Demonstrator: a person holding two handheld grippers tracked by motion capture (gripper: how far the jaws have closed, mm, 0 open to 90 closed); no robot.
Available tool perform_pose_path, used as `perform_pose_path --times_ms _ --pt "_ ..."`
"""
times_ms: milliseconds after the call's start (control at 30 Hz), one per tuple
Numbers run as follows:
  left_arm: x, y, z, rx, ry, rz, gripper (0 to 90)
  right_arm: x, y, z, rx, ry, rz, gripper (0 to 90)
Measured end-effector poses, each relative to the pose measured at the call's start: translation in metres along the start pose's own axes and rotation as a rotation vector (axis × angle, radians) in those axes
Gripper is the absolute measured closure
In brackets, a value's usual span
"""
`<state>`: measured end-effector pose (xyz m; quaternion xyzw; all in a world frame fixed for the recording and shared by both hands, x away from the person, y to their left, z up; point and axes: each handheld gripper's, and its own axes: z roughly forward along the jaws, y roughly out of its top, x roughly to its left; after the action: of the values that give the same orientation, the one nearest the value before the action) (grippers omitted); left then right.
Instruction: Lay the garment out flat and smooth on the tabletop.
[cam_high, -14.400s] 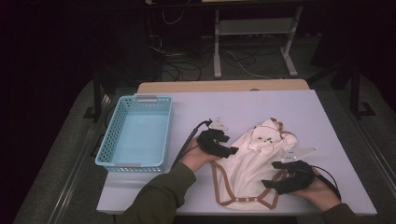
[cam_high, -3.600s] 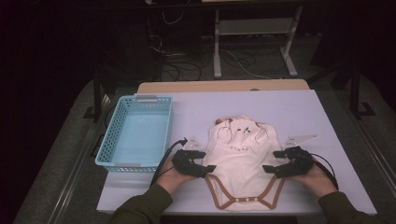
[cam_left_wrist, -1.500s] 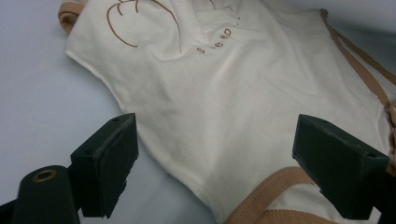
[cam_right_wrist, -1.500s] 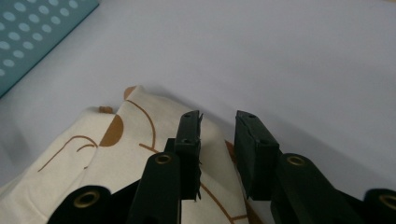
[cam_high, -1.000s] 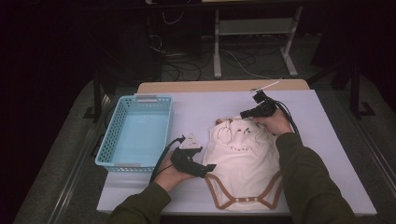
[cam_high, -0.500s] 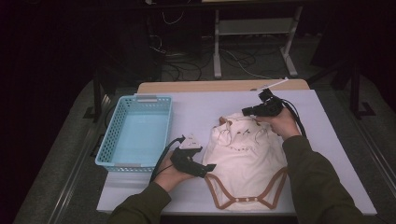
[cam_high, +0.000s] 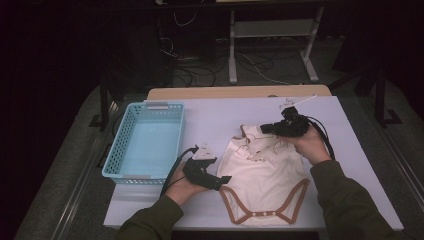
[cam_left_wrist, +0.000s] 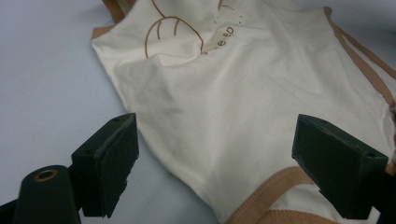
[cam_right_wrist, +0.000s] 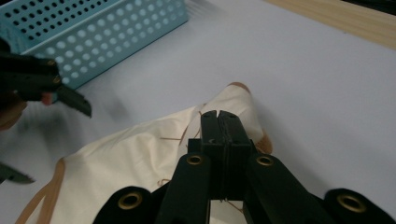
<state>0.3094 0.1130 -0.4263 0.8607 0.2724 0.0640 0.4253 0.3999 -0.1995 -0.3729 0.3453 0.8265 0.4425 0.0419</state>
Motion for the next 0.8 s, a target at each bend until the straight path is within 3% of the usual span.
perform_pose_path --times_ms 300,467,500,633,800 --pt "0.001 0.000 0.000 0.014 0.003 0.017 14.3 0.030 -0.030 0.000 0.056 0.047 -0.052 88.2" --pt "0.000 0.000 0.001 0.005 0.003 0.005 14.3 0.041 -0.039 0.000 0.075 0.074 -0.062 88.2" --pt "0.001 0.000 0.000 0.013 0.001 0.013 14.3 0.049 -0.046 0.000 0.095 0.086 -0.077 88.2" --pt "-0.001 0.000 0.000 0.005 0.002 0.003 14.3 0.062 -0.057 0.001 0.118 0.108 -0.097 88.2" --pt "-0.001 0.000 0.000 0.008 0.001 0.006 14.3 0.076 -0.073 0.001 0.146 0.143 -0.097 88.2"
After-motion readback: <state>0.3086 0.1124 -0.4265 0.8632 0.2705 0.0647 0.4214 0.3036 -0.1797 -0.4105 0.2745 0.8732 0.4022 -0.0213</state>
